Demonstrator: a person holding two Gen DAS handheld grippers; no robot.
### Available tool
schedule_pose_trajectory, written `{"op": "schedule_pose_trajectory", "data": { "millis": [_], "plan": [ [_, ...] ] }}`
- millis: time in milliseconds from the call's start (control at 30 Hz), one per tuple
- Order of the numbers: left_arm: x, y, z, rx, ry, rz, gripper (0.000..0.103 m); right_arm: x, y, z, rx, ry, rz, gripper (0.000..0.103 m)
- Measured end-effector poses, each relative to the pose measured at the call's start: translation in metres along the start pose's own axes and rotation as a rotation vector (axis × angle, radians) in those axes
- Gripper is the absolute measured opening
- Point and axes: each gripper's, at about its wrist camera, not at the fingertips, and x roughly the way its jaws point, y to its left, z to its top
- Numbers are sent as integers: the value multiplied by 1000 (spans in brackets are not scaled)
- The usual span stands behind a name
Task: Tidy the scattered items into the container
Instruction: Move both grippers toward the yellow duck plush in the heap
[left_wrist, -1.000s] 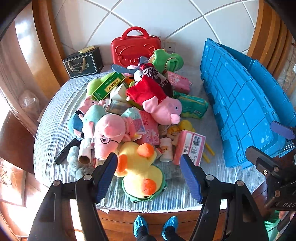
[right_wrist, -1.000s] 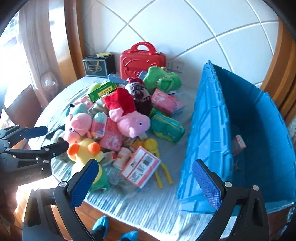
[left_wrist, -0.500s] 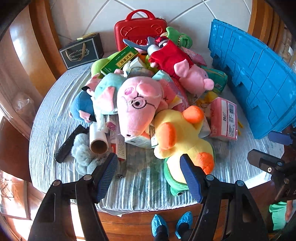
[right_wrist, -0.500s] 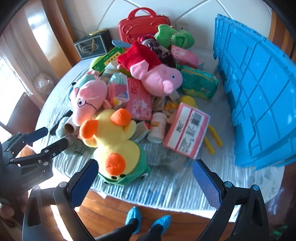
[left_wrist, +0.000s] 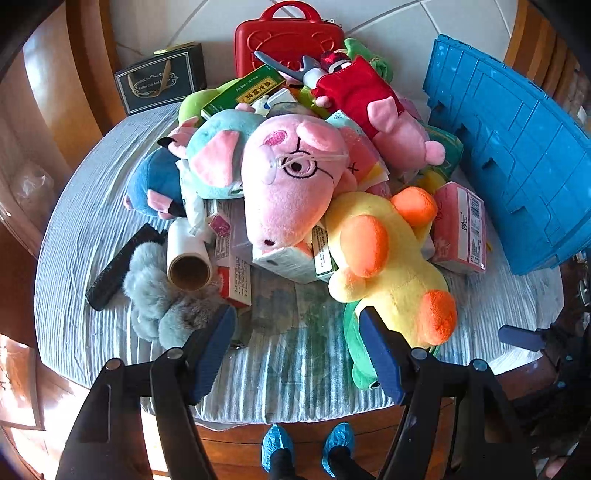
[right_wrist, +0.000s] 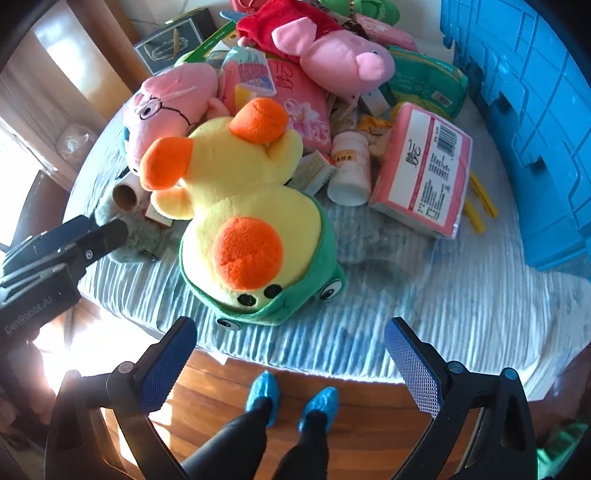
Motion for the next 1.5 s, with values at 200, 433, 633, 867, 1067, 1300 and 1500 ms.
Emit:
{"op": "schedule_pose_trajectory", "data": {
  "millis": [200,433,633,867,1067,1300,1500],
  "plan": [
    [17,-15,39,112,-25,-58,69,29,16,-4,89,23,30,103],
    [42,-29,20,273,-2,13,69,60,25,-6,55,-9,-159,98],
    [60,-32,-11,211,106,-79,69,23,-29,0,7,-95,-375,94],
    [49,-66,-31,181,69,-76,69,12,-105,13,1,-81,-264,94],
    [60,-75,-38,182,108,45,69,22,-97,-15,-114,-17,-95,73],
    [110,-97,-61,147,218,29,68,26,-116,-27,-121,0,-66,69],
    [117,-180,-42,165,194,-212,66,13,-149,-31,-102,-13,-164,69]
  ]
}}
